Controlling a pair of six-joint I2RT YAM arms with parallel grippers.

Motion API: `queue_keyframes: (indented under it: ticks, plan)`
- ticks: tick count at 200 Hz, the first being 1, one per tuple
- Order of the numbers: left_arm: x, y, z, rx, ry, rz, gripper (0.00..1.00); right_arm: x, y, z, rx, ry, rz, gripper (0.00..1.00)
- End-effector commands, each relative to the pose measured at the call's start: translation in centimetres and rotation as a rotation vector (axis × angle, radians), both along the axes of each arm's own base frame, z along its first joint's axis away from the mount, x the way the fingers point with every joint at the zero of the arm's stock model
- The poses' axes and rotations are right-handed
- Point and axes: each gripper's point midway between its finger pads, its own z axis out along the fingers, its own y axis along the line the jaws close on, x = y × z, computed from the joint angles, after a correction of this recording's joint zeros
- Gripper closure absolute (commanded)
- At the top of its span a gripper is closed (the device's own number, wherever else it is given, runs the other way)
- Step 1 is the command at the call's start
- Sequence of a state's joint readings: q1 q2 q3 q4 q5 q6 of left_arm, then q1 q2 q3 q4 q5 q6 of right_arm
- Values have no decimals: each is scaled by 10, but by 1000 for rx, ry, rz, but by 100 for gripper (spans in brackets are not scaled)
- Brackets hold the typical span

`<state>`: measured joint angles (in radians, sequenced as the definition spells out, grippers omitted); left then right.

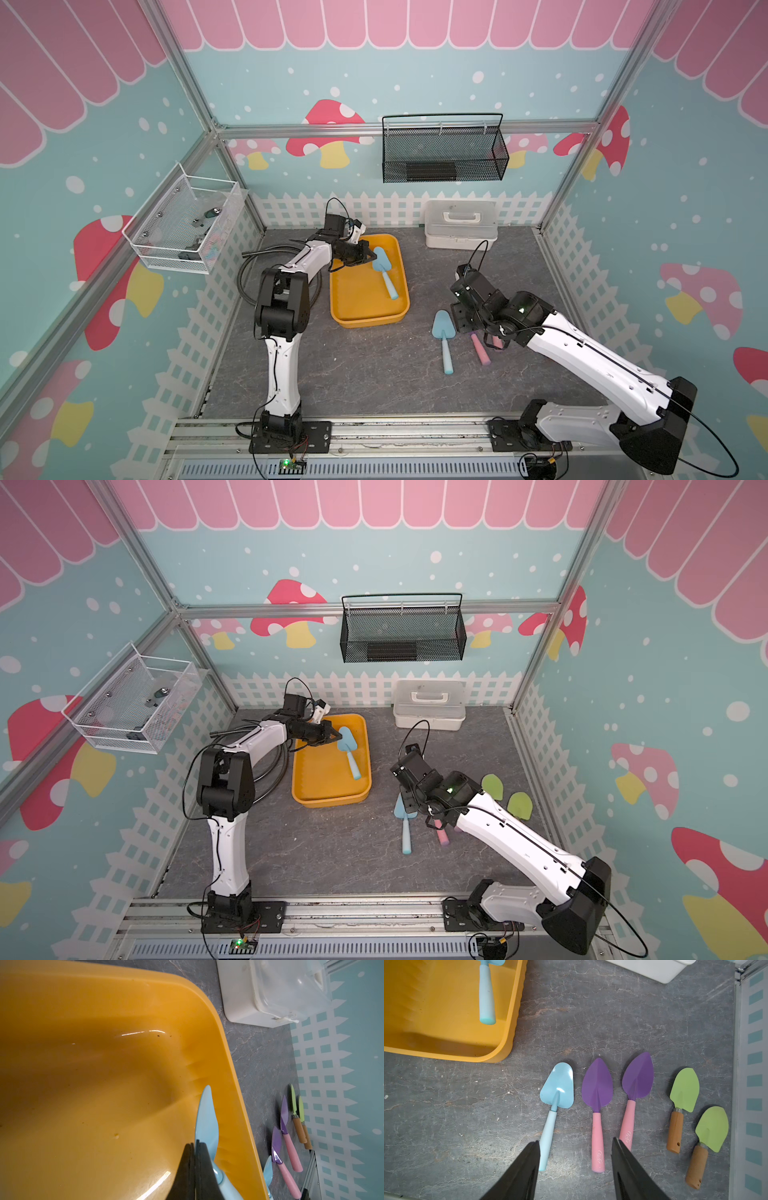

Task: Put the shovel into the storage box
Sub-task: Place the shovel in the storage box.

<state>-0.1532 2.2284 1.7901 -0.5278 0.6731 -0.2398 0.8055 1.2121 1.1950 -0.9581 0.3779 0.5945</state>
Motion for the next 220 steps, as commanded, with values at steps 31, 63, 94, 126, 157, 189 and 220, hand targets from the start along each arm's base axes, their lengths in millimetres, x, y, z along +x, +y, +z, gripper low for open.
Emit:
queue_keyframes:
  ticks: [31, 63, 94, 126, 157, 189, 220]
  plan:
    - [-2, -4, -21, 47, 63, -47, 100, -10, -4, -7, 39, 22, -13, 42]
    - [-3, -6, -32, 79, 88, -59, 96, -11, -1, -11, 40, 39, -5, 42]
    - [-6, -7, -39, 92, 106, -62, 85, -12, 3, -16, 45, 65, 0, 42]
    - [-8, -8, -47, 102, 119, -66, 77, -13, 4, -15, 53, 67, 6, 41]
    - [-6, -4, -48, 129, 113, -52, 71, -16, 7, -21, 56, 92, 18, 41]
    - [-2, 1, -22, 142, 62, -31, 67, -23, 7, -36, 36, 151, 32, 41]
    - [-8, -4, 39, 102, -38, -38, 65, -36, 4, -67, 10, 246, 24, 41]
